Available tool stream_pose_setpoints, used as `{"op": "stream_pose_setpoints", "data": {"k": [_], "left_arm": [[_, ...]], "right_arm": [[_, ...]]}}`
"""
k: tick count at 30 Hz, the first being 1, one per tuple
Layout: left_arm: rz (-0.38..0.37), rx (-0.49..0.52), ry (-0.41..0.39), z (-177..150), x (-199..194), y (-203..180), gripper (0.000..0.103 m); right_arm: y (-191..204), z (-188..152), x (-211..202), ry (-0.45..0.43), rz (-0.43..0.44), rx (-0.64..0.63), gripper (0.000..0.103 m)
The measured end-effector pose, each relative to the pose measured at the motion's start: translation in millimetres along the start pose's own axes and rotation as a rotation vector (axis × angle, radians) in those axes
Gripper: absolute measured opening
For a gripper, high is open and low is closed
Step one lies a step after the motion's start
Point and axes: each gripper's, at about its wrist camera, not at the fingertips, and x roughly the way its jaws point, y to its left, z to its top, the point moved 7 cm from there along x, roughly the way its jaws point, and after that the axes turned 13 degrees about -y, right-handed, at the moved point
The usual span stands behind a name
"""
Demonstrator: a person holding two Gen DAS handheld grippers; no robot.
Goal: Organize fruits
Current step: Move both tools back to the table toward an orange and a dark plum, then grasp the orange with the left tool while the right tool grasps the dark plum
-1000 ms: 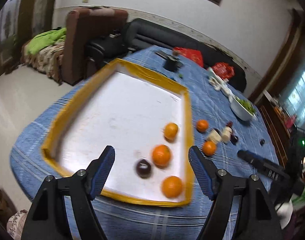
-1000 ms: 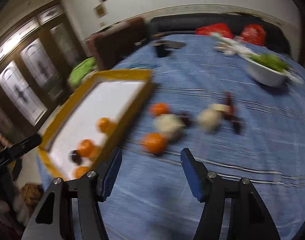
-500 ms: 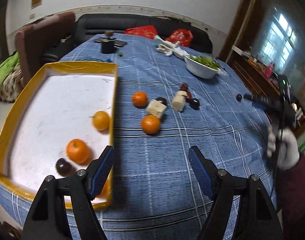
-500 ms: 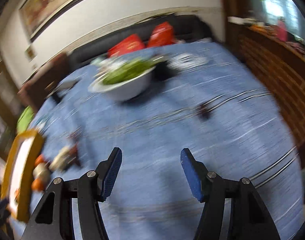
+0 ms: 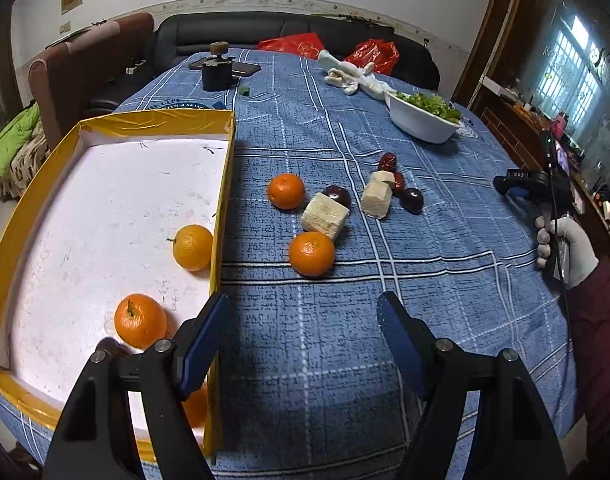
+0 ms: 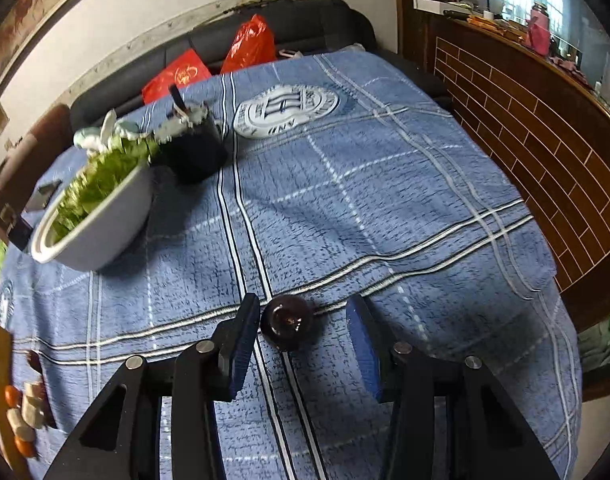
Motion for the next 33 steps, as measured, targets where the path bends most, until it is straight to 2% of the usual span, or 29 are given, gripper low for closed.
{"op": "stream_pose_setpoints", "data": {"k": [1,4,9,14,17,18,19,20,26,30,33], "left_arm": [[0.004,0.008,0.002,0,2,-1,0.075],[-0.004,0.040,0.003,5,13,-7,0.075],[-0.004,0.112,0.017,13,40,-19,0.075],[0.004,0.146,0.067,15,71,-24,0.075],[0.029,0.171,0.097,7,84,-26,0.071],[0.051,0.197,0.089,6,85,-26,0.059],[0.057,0.207,0.093,5,87,-27,0.041],[0.090,0.218,0.080,5,86,-25,0.035],[0.071,0.120,0.049,8,71,-12,0.033],[0.061,0.039,-0.027,20,35,2,0.033],[0.098,-0.030,-0.082,29,6,34,0.033]], "right_arm": [[2,1,-2,-0.018,0.006,-0.010,0.027],[4,0,-15,-0.038,0.013,0.016,0.026],[33,-6,-62,-0.092,0.179,0.073,0.026],[85,-34,-107,-0.071,0.391,0.054,0.026],[115,-53,-125,-0.056,0.468,0.008,0.027],[125,-60,-131,-0.052,0.486,-0.012,0.027],[133,-66,-134,-0.053,0.494,-0.032,0.027],[139,-71,-135,-0.054,0.497,-0.054,0.027],[159,-87,-144,-0.043,0.521,-0.110,0.027],[173,-95,-159,-0.038,0.545,-0.152,0.027],[199,-102,-173,-0.031,0.585,-0.195,0.027]]}}
